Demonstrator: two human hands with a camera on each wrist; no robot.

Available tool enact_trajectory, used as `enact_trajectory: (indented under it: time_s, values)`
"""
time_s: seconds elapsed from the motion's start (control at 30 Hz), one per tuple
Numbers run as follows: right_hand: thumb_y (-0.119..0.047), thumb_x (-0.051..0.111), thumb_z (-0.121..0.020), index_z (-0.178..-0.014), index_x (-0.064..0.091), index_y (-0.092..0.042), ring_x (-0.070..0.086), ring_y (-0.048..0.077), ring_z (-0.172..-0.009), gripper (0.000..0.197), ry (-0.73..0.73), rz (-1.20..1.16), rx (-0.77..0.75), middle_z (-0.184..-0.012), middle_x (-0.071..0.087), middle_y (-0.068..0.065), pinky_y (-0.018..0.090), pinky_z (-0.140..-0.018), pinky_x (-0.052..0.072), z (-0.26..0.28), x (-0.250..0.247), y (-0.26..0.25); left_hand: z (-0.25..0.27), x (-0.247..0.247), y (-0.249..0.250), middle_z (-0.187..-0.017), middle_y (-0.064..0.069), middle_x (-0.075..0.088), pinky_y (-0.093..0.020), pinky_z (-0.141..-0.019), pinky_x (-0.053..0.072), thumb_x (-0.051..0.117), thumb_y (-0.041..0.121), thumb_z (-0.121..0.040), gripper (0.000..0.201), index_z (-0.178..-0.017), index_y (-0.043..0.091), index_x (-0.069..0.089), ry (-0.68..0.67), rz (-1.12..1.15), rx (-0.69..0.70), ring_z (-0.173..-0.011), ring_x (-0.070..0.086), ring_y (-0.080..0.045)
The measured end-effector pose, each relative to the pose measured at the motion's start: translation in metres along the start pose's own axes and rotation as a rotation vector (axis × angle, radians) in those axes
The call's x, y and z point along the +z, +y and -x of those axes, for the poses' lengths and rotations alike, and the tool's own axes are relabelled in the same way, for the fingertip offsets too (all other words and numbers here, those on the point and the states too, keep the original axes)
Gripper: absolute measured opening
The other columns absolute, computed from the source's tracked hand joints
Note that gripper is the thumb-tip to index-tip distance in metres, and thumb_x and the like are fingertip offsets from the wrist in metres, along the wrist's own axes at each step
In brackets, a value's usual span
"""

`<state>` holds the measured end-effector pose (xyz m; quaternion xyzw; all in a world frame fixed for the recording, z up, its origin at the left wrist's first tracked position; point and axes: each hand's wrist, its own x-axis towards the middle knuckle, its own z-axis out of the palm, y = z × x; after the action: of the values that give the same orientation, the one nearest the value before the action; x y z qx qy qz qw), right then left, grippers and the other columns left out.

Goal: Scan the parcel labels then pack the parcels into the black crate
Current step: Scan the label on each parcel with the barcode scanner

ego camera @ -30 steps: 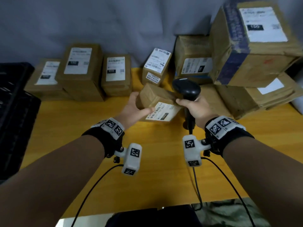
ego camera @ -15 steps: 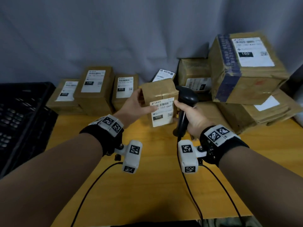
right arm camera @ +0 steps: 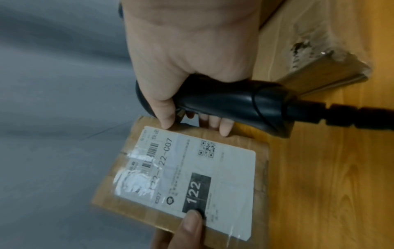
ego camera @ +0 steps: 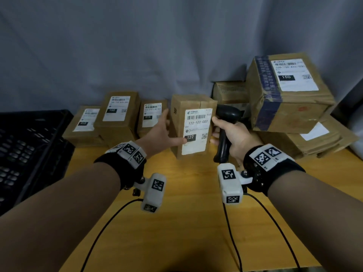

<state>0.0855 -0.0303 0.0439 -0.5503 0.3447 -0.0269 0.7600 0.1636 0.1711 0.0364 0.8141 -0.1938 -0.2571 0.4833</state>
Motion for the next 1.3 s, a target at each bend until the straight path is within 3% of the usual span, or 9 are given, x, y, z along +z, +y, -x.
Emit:
enact_trajectory:
  time_s: [0.1,0.23,0.33,0.43,0.6,0.83,1.3]
  values:
    - [-0.024,0.071,-0.087,-0.112,0.064,-0.010,0.069,0.022,-0.088,0.030,-0.014,0.114,-0.035,-0.098,0.070,0.010,0.035,-0.075,0.060,0.003,0.004,-0.007,0.001,-0.001,-0.001,-0.120,0.003,0.066,-0.040,-0.095,0.053,0.079,0.016,-0.075,0.062,-0.130,0.013,0.050,0.010,0.079,-0.046,-0.113,0.062,-0.015]
    - [-0.027,0.071,-0.086,-0.099,0.062,-0.006,0.064,0.021,-0.060,0.026,-0.036,0.302,-0.208,-0.074,0.063,0.009,0.034,-0.062,0.056,0.017,0.009,-0.023,-0.001,-0.006,-0.007,-0.113,0.001,0.070,-0.041,-0.092,0.054,0.073,0.019,-0.082,0.040,-0.120,0.013,0.062,0.061,0.112,-0.125,-0.104,0.066,-0.017]
    - [-0.028,0.071,-0.086,-0.090,0.064,-0.002,0.062,0.023,-0.055,0.027,-0.083,0.379,-0.394,-0.067,0.062,0.011,0.035,-0.058,0.055,0.035,0.017,-0.054,-0.004,-0.007,-0.013,-0.111,0.000,0.070,-0.040,-0.091,0.054,0.073,0.024,-0.083,0.037,-0.117,0.014,0.064,0.140,0.134,-0.194,-0.101,0.067,-0.018]
    - [-0.029,0.068,-0.088,-0.096,0.064,0.005,0.061,0.022,-0.048,0.036,-0.150,0.484,-0.470,-0.068,0.063,0.019,0.031,-0.050,0.055,0.048,0.024,-0.083,-0.007,-0.008,-0.015,-0.110,-0.002,0.071,-0.043,-0.092,0.054,0.073,0.025,-0.082,0.038,-0.117,0.012,0.065,0.176,0.179,-0.209,-0.100,0.068,-0.020]
    - [-0.031,0.065,-0.090,-0.094,0.062,-0.003,0.063,0.023,-0.048,0.029,-0.213,0.741,-0.390,-0.070,0.068,0.020,0.036,-0.056,0.059,0.057,0.031,-0.085,-0.010,-0.014,-0.017,-0.110,-0.003,0.071,-0.045,-0.091,0.055,0.077,0.029,-0.077,0.045,-0.117,0.012,0.064,0.228,0.208,-0.235,-0.099,0.068,-0.022]
    - [-0.029,0.063,-0.090,-0.082,0.062,-0.001,0.059,0.021,-0.044,0.029,-0.204,0.629,-0.331,-0.058,0.060,0.010,0.027,-0.047,0.053,0.062,0.033,-0.074,-0.005,-0.018,-0.017,-0.115,-0.005,0.069,-0.045,-0.093,0.053,0.075,0.025,-0.080,0.046,-0.121,0.011,0.059,0.229,0.206,-0.240,-0.103,0.066,-0.024]
    - [-0.029,0.063,-0.090,-0.081,0.061,-0.002,0.059,0.021,-0.043,0.028,-0.218,0.642,-0.338,-0.058,0.060,0.012,0.027,-0.046,0.052,0.071,0.040,-0.070,-0.001,-0.015,-0.016,-0.112,-0.005,0.070,-0.045,-0.093,0.053,0.072,0.023,-0.083,0.037,-0.117,0.012,0.063,0.203,0.238,-0.181,-0.103,0.066,-0.023]
